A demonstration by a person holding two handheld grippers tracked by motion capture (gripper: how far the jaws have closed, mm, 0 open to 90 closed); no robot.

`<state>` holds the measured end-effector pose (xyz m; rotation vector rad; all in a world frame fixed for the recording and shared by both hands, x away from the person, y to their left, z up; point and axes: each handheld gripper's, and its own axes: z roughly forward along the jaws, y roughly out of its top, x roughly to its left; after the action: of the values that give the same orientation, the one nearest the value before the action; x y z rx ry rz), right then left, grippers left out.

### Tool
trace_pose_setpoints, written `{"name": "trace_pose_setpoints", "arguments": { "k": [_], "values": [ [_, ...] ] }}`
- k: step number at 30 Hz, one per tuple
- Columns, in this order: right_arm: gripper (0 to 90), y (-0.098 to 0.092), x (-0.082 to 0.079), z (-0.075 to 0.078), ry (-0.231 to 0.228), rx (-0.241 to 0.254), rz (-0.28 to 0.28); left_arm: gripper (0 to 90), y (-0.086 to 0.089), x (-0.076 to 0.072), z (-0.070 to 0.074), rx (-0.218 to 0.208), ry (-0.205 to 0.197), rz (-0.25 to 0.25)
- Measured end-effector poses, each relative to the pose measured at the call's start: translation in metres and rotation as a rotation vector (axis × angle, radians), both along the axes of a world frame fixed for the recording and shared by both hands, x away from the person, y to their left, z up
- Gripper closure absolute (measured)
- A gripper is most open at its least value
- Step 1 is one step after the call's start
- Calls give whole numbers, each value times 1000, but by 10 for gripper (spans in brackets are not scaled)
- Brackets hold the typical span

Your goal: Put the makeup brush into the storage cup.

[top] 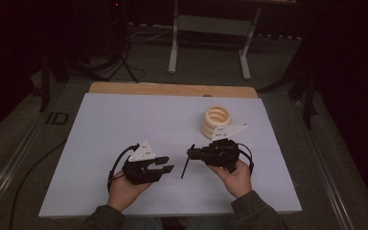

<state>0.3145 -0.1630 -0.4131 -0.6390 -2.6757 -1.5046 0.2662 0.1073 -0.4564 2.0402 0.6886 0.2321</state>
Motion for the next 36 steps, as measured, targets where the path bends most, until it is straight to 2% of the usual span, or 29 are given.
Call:
{"name": "trace_pose_setpoints", "arguments": {
  "k": [10, 23, 36],
  "values": [
    [853, -15, 6, 0, -3, 17, -37, 570, 15, -3, -6, 30, 8, 34],
    [853, -29, 15, 4, -9, 3, -70, 513, 49, -8, -13, 59, 16, 103],
    [853, -43, 24, 14, -26, -3, -110, 456, 71, -16, -21, 52, 13, 162]
  ]
}}
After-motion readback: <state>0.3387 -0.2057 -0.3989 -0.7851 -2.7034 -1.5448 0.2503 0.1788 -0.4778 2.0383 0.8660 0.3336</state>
